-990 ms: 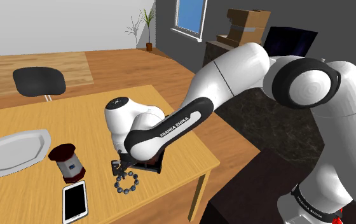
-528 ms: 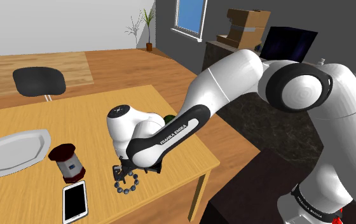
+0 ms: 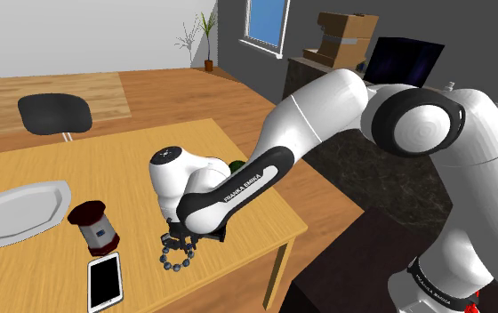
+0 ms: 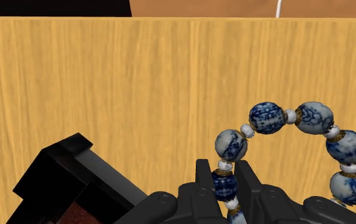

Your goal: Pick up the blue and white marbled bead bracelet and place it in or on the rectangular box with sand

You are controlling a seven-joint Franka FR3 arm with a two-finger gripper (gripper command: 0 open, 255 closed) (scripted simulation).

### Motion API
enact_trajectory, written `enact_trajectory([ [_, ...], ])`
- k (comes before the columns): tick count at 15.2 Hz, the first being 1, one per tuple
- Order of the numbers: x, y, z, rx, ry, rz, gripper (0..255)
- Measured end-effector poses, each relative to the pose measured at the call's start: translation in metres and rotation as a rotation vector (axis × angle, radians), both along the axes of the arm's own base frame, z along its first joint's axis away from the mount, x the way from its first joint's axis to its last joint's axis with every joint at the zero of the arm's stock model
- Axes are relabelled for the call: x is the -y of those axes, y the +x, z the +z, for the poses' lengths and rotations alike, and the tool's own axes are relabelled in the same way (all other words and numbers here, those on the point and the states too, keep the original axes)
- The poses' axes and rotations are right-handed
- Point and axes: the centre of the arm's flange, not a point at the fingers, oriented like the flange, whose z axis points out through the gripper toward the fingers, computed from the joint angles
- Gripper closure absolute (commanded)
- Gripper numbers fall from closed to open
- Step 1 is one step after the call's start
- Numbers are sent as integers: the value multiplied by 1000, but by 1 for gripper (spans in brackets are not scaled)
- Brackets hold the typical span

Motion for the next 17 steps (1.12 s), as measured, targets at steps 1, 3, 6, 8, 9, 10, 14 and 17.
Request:
enact_trajectory([
  [1, 0, 0, 0, 0, 0, 0, 255],
  [3, 0, 0, 0, 0, 0, 0, 255],
  [6, 0, 0, 0, 0, 0, 0, 255],
  [8, 0, 0, 2, 0, -1, -1, 255],
  [9, 0, 0, 5, -1, -1, -1, 255],
  [10, 0, 0, 9, -1, -2, -1, 255],
  [14, 1, 0, 31, -1, -2, -1, 255],
  [17, 0, -1, 46, -1, -2, -1, 255],
])
